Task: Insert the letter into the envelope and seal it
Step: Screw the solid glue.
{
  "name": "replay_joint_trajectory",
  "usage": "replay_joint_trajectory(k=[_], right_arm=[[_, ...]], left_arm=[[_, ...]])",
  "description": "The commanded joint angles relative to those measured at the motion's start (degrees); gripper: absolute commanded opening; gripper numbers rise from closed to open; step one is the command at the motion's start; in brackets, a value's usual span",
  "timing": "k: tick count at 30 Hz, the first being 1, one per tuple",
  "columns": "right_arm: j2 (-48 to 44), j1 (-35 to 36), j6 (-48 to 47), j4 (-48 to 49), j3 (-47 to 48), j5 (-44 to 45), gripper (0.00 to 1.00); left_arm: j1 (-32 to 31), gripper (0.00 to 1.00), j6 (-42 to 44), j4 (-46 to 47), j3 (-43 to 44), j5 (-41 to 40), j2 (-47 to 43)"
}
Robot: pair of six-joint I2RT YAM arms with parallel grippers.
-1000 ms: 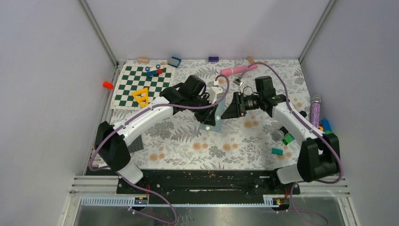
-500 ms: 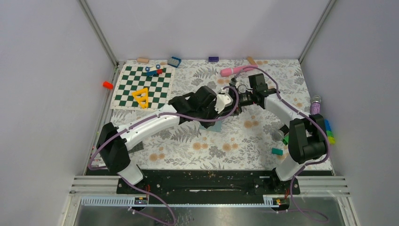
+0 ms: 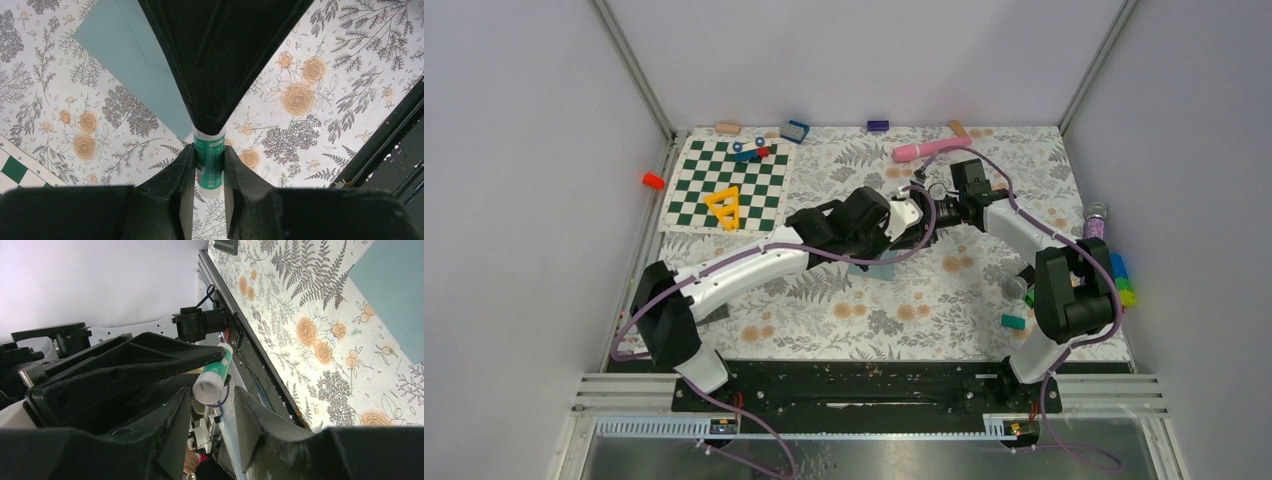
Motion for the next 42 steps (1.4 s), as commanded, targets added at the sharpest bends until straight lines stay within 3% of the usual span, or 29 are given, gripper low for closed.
replay_joint_trajectory(k=[1,6,11,18,21,26,32,37,42], right_arm=[[0.0,0.5,-0.3,-0.9,1.0,0.9,0.44],[0.2,1.3,-1.6,-2.3,1.5,2.0,0.42],[-0.2,1.4,-2.2,-2.6,1.5,2.2,0.28],[-0.9,1.4,-4.6,-4.2,2.2,0.9,0.21],[-1.6,1.4,-6.3,-4.2,2.1,-1.1,0.20],[-4.0,1.4,-12.3,-4.2,1.0,-4.5,0.20],[-9.6,1.4,-26.9,-8.4,-0.8,-6.5,0.21],[-14.5,1.4,-36.7,-9.6,-2.6,-7.3,0.24],[-19.0,1.4,-53.9,-17.4,-2.9,-7.5,0.27]], left_arm=[[-0.8,0.00,0.9,2.5,-0.1,-2.3,-1.2],[-1.5,0.00,1.0,2.4,-0.1,-2.8,-1.0],[-1.5,0.00,1.1,2.4,-0.2,-2.9,-0.8],[-1.5,0.00,0.9,1.8,0.0,0.5,-0.4],[-0.5,0.00,1.0,0.4,0.5,7.7,-0.2],[4.1,0.00,0.8,-3.4,2.1,28.3,0.8],[8.2,0.00,1.8,-8.4,3.9,46.3,3.5],[8.3,0.00,5.4,-13.4,5.7,55.5,6.2],[8.3,0.00,9.9,-20.1,8.7,62.0,9.6]])
